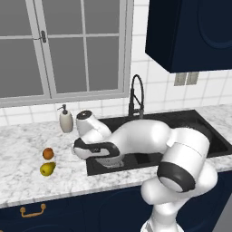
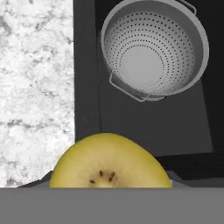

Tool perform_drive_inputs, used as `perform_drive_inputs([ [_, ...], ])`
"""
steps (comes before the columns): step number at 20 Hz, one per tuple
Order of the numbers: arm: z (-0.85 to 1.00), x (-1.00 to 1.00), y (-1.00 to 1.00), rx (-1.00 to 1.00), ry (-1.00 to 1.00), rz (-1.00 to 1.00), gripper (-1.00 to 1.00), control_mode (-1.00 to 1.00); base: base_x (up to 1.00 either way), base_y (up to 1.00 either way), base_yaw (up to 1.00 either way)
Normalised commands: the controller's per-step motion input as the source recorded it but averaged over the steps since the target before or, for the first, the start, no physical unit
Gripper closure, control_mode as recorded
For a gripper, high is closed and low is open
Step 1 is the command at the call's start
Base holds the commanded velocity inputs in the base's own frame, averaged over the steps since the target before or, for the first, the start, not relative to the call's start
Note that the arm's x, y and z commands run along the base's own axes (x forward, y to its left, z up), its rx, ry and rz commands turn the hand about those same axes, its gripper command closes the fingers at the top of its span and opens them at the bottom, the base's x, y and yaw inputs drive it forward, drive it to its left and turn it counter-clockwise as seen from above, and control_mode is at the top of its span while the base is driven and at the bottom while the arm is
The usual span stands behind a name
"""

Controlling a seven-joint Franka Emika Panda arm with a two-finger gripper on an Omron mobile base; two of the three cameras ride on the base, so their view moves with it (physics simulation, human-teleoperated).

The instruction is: Put the colander in the sink, put the pear, kiwi, peach in the colander, and turn on the sink faucet and pour water over the colander.

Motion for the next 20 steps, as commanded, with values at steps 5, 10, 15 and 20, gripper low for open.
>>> perform_drive_inputs([
  [5, -0.10, 0.83, -0.93, 0.00, 0.00, -0.23, 1.00, -1.00, 0.00, 0.00, 0.00],
  [10, -0.13, 0.91, -0.44, 0.00, 0.05, -0.16, 1.00, -1.00, 0.00, 0.00, 0.00],
  [15, -0.39, 0.67, -0.03, 0.00, 0.07, -0.11, 1.00, -1.00, 0.00, 0.00, 0.00],
  [20, -0.49, 0.38, -0.10, 0.00, 0.06, -0.11, 1.00, -1.00, 0.00, 0.00, 0.00],
])
